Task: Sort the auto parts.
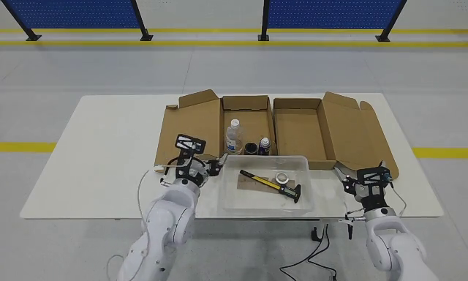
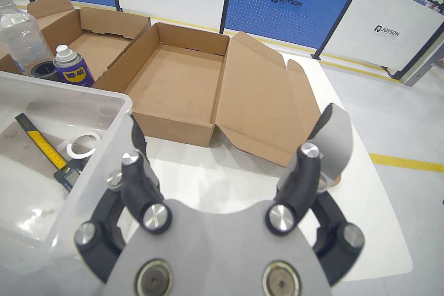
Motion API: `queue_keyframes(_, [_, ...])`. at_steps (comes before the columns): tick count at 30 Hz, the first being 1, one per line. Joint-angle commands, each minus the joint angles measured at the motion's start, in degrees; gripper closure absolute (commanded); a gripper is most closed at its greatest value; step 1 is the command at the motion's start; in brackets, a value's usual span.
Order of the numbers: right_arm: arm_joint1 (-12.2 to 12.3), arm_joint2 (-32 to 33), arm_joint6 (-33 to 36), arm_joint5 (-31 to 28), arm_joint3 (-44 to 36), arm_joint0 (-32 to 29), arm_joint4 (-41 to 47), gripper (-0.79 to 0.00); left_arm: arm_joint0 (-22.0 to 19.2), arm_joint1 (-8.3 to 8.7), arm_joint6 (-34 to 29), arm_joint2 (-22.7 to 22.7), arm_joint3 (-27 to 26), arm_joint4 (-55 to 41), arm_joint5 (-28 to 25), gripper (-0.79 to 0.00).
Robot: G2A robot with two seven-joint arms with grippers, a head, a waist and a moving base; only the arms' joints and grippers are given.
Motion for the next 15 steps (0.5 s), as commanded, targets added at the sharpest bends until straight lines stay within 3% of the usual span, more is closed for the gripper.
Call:
queue_keyframes(1, [0.00, 0.00, 0.00, 0.00, 0.00, 0.00, 0.00, -0.785, 3.19, 0.26, 2.30, -1.87, -1.50, 1.11, 1.22, -0.785])
queue_keyframes(7, [0.00, 0.00, 0.00, 0.00, 0.00, 0.00, 0.00, -0.785, 9.56, 0.79, 4.35, -5.74, -5.88, 3.59, 3.36, -0.785])
queue_keyframes(15, [-0.02, 0.25, -0.22, 0.19, -0.23, 0.29, 0.36, -0.785, 9.56, 0.79, 4.35, -5.74, -5.88, 3.59, 3.36, -0.785])
